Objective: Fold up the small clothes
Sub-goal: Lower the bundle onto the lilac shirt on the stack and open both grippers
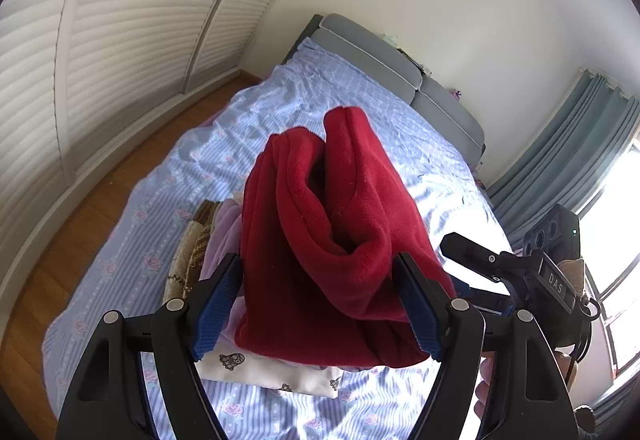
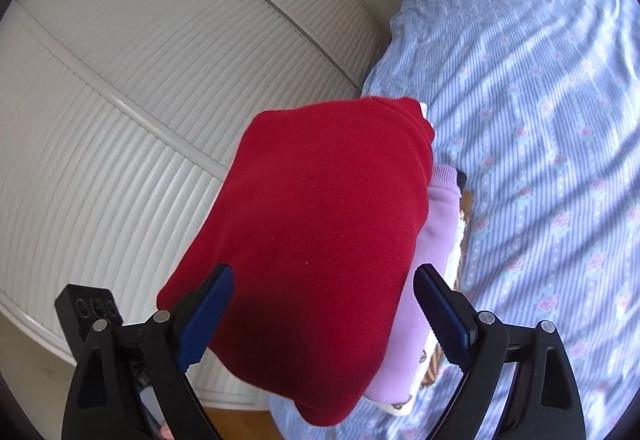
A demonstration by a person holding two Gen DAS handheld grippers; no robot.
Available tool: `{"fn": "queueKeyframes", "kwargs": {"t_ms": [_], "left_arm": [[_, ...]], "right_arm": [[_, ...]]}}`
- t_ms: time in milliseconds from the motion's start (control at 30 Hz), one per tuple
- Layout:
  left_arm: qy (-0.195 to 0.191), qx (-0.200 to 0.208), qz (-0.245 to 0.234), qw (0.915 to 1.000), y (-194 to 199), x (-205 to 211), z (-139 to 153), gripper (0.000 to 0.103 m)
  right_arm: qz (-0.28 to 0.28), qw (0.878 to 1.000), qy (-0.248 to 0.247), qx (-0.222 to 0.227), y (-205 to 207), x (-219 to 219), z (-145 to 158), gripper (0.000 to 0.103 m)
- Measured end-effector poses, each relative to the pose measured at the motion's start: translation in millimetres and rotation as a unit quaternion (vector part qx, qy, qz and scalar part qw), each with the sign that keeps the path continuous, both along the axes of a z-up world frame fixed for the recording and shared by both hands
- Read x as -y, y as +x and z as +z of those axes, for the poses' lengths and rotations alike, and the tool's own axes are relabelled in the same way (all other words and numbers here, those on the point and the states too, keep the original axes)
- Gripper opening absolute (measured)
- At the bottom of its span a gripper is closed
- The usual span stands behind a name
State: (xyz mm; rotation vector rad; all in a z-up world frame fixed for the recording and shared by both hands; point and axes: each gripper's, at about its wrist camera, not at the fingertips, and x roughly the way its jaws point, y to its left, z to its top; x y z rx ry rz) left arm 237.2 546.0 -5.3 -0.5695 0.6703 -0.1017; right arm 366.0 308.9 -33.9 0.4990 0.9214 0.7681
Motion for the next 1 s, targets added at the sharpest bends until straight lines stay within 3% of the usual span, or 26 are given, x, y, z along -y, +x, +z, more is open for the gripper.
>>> {"fn": "queueKeyframes", "kwargs": {"t_ms": [233,500,733,1000], "left_arm": [[0.022,0.017,0.011,0.9996,-13,11,22,0.078],[0.066,0.024,0.020,0.9974,-45,63,56,0.080],[0.111,0.045,0.024,0.9925,-82,142,85,0.080],[0.159,0.054,-0.001,0.9857,-119,258,91,0.080]], "right_arm": [[-0.001,1.000,0.004,0.002,-3,18,6,0.092],[-0.004,1.000,0.001,0.029,-37,58,27,0.092],[-0.034,0.992,-0.043,0.110,-102,132,56,0.092],[-0.094,0.974,-0.097,0.182,-174,245,77,0.092]]}}
